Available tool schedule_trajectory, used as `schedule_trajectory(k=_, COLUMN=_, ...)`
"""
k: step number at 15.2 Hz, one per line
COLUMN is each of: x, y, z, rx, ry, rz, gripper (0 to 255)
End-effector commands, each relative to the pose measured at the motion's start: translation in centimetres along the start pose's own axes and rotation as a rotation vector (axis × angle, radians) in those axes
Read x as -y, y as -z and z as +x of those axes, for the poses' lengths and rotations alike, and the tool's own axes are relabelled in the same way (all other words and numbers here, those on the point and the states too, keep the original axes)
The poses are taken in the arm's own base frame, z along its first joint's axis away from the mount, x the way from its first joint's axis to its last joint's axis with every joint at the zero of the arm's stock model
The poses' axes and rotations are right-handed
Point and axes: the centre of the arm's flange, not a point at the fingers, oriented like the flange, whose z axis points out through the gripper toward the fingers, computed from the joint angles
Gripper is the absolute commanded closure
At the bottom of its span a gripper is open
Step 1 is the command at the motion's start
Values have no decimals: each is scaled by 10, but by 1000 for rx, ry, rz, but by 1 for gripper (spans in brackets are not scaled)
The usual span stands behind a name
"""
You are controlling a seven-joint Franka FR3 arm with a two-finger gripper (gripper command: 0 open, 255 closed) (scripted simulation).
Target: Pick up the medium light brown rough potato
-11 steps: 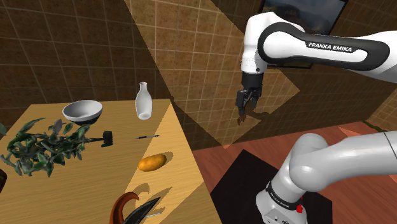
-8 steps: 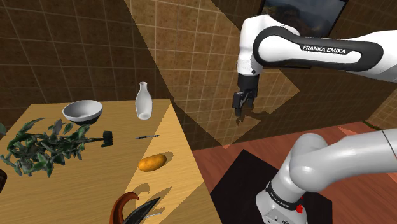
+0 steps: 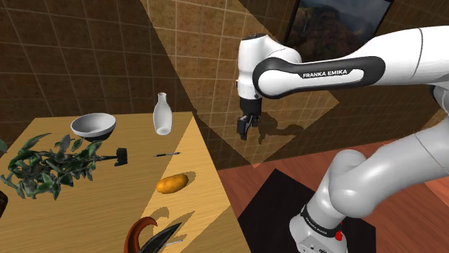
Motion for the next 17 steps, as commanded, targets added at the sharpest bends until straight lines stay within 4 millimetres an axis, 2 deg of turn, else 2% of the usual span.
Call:
schedule_trajectory(k=1, x=17, y=-11, z=18, rx=-20, ry=54, rz=-28, gripper=0)
schedule_trajectory(k=9, x=91, y=-52, z=83, rx=-89, ry=261, rz=-143, gripper=0)
schedule_trajectory(k=17, x=172, y=-98, z=136, rx=-158, ry=467, rz=-258, gripper=0)
